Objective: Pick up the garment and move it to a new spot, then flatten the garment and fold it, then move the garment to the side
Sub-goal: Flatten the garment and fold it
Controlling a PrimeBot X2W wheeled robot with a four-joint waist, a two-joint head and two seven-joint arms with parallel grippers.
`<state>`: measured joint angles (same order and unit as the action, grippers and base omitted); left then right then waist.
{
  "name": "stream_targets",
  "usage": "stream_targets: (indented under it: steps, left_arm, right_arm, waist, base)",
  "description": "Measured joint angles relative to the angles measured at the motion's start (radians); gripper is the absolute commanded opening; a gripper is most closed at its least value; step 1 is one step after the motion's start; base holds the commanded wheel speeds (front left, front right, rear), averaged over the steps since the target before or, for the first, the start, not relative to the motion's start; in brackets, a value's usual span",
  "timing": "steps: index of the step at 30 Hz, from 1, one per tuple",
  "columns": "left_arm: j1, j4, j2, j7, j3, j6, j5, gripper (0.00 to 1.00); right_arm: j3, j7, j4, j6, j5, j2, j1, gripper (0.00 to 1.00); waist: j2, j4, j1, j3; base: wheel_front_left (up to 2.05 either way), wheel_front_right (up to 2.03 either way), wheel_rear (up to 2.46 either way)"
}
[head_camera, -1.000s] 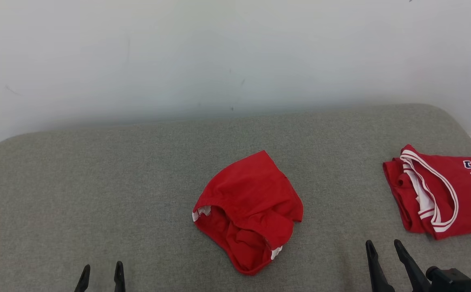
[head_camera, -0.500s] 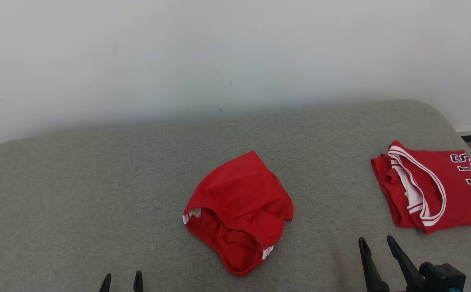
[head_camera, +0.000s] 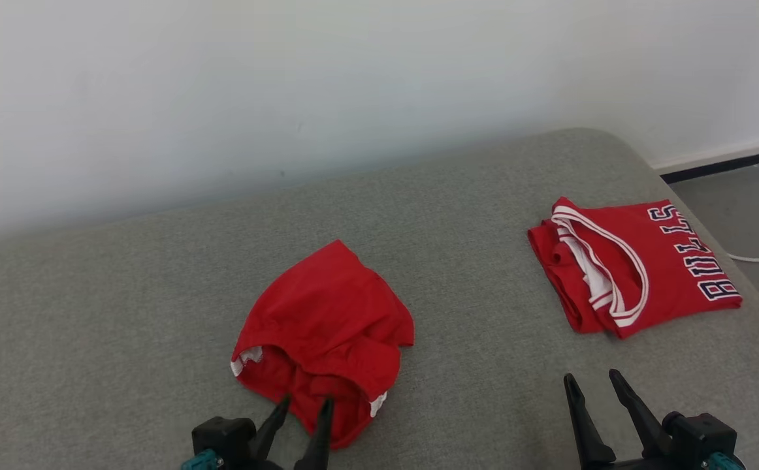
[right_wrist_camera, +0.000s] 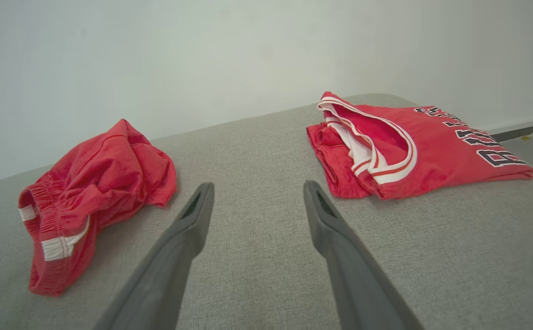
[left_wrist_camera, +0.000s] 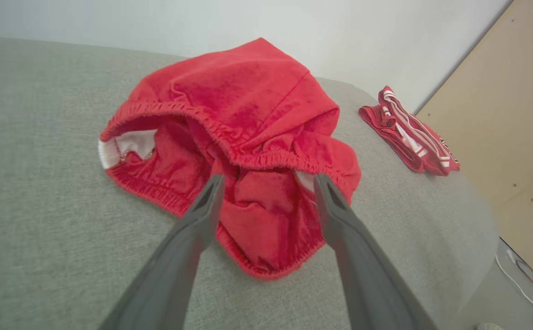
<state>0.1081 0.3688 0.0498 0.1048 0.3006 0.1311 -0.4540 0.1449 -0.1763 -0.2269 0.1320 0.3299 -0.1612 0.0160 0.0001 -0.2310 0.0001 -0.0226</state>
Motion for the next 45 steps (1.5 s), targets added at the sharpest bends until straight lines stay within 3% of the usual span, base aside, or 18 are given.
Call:
stream_targets:
  steps: [9,13,21,22,23,24,30,39,45]
  left_arm:
    - [0.048,0.056,0.000,-0.050,0.072,0.000,-0.087,1.00]
    - [0.062,0.087,0.000,-0.062,0.084,-0.021,-0.096,1.00]
    - [0.109,0.108,-0.001,-0.021,0.100,-0.052,-0.122,1.00]
    - [0.112,0.110,0.000,-0.017,0.102,-0.052,-0.128,0.81]
    - [0.117,0.112,0.000,-0.017,0.105,-0.053,-0.134,0.04]
    - [0.120,0.113,-0.001,-0.017,0.109,-0.053,-0.137,0.00]
    - [0.155,0.078,0.000,-0.008,0.140,-0.041,-0.171,0.00]
    - [0.400,-0.067,0.000,-0.013,0.221,-0.019,-0.243,0.00]
    - [0.524,-0.170,0.000,-0.005,0.272,-0.033,-0.410,0.00]
  right_arm:
    - [0.012,-0.010,-0.015,0.000,0.010,0.000,-0.020,1.00]
    - [0.013,-0.018,-0.020,0.000,0.014,0.001,-0.022,1.00]
    - [0.008,-0.023,-0.027,0.000,0.016,0.001,-0.032,1.00]
    - [0.009,-0.023,-0.028,0.000,0.016,0.002,-0.033,1.00]
    - [0.009,-0.024,-0.028,0.000,0.016,0.002,-0.033,1.00]
    - [0.010,-0.026,-0.029,0.000,0.016,0.003,-0.034,1.00]
    - [0.009,-0.027,-0.033,0.000,0.016,0.005,-0.037,1.00]
    - [0.005,-0.029,-0.037,0.000,0.016,0.012,-0.037,1.00]
    - [0.007,-0.029,-0.038,0.000,0.016,0.016,-0.037,1.00]
  waist:
    - [0.0000,-0.112,0.0000,0.024]
    - [0.0000,-0.151,0.0000,0.034]
    - [0.0000,-0.163,0.0000,0.048]
    - [0.0000,-0.161,-0.0001,0.047]
    - [0.0000,-0.158,0.0000,0.046]
    - [0.0000,-0.155,0.0000,0.045]
    - [0.0000,-0.136,-0.0002,0.041]
    - [0.0000,-0.093,-0.0001,0.038]
    - [0.0000,-0.079,-0.0002,0.032]
  base:
    - [0.00,0.00,0.00]
    - [0.00,0.00,0.00]
    - [0.00,0.00,0.00]
    - [0.00,0.00,0.00]
    - [0.00,0.00,0.00]
    - [0.00,0.00,0.00]
    - [0.00,0.00,0.00]
    - [0.00,0.00,0.00]
    - [0.00,0.00,0.00]
